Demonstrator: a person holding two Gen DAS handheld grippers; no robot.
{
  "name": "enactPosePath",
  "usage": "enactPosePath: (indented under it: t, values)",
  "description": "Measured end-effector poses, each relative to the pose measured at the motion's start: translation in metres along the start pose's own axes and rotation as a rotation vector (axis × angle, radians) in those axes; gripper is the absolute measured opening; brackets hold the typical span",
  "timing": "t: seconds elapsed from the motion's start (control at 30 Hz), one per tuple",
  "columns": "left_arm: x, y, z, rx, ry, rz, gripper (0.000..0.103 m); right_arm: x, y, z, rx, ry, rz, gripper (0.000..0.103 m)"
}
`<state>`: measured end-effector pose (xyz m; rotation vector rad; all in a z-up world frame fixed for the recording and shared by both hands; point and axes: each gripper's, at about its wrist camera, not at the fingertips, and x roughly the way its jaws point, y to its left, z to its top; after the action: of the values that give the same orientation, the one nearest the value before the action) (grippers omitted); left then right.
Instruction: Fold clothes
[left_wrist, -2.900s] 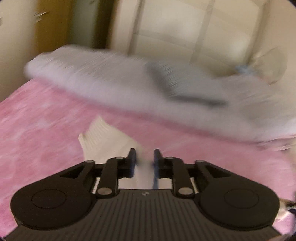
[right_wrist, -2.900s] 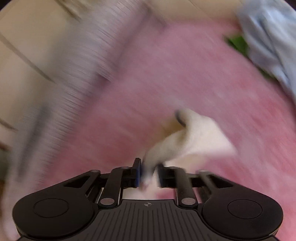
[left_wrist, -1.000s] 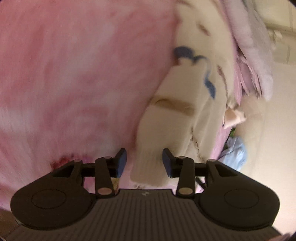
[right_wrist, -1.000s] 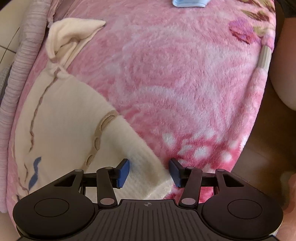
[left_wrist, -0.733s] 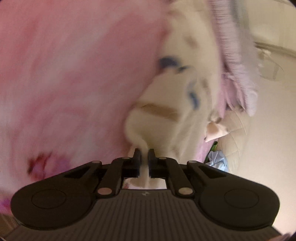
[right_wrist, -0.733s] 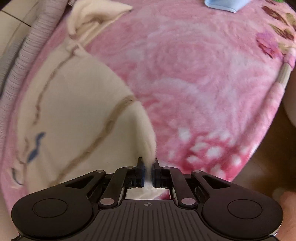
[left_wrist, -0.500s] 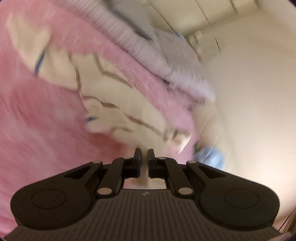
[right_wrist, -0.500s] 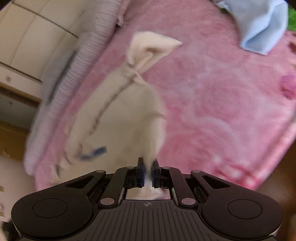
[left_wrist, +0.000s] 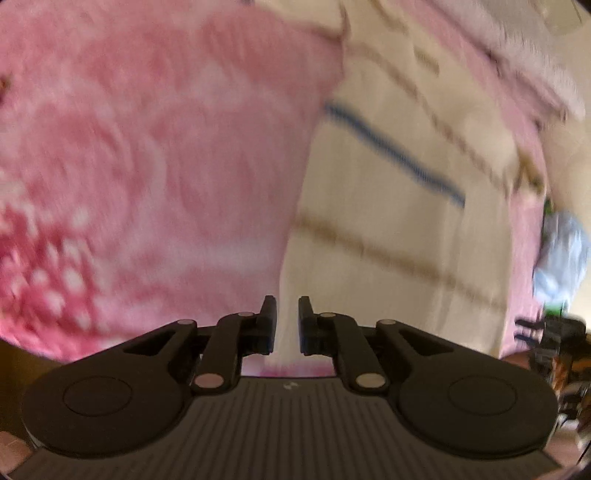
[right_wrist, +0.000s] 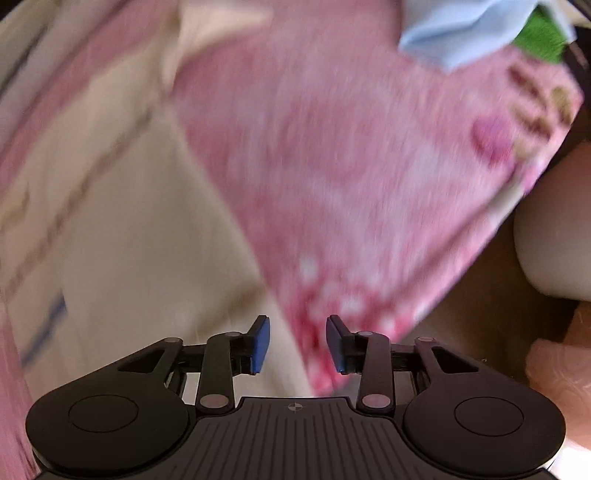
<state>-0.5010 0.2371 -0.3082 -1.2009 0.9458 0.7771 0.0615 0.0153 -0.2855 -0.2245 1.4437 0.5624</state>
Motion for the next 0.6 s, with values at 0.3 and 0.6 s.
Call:
enactPosePath:
  t: [0.3, 0.6]
  values:
    - [0.001, 0.026, 0.118, -0.113, -0.235, 0.032, 0.024, 0.03, 0.054, 0.058, 0.017, -0.09, 0.041, 0.042]
    - [0.008, 0.132, 0.257, -0.414, -0.459, 0.002, 0.027, 0.049, 0.102, 0.083, 0.037, -0.134, 0.003, 0.042]
